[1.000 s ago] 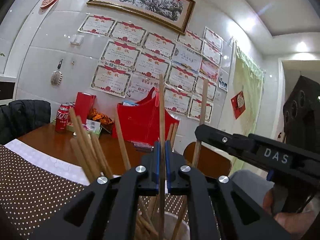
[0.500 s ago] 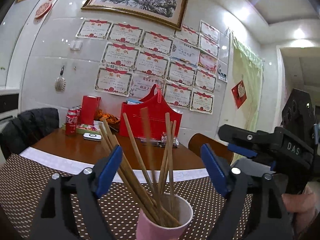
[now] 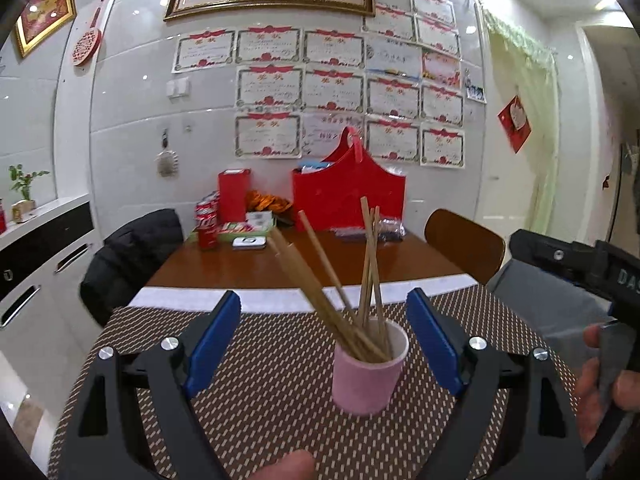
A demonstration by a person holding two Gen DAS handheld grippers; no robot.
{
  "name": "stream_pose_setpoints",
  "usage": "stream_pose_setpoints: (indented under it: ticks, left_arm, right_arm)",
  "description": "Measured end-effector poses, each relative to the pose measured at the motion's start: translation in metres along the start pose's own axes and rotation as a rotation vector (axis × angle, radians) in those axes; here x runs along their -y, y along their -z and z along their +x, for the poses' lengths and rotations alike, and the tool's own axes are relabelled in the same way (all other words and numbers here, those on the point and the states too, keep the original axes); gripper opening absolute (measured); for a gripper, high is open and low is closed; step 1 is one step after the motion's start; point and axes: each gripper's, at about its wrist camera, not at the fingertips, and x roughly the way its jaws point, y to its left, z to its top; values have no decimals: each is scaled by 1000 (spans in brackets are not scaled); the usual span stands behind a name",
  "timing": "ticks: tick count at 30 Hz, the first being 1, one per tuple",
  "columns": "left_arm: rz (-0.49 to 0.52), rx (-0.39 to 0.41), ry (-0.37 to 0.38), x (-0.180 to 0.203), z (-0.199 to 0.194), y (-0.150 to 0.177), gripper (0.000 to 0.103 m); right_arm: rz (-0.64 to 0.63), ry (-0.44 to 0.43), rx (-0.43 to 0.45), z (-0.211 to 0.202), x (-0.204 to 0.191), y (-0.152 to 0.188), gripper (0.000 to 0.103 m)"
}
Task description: Organize utensils
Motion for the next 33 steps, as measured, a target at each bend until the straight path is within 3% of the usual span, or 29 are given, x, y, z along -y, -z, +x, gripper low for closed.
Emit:
stream_pose_setpoints:
  ticks: [6, 17, 33]
  left_arm:
    - [1, -23, -44, -1, -56, 0, 84]
    - [-28, 8, -28, -3, -134, -2, 84]
    - [-25, 31, -46, -7, -167, -8, 84]
  right_arm:
    - [-50, 71, 9, -57, -35, 11, 97]
    - [-144, 191, 58, -136, -80, 29, 97]
    - [-173, 213, 79, -155, -98, 38, 97]
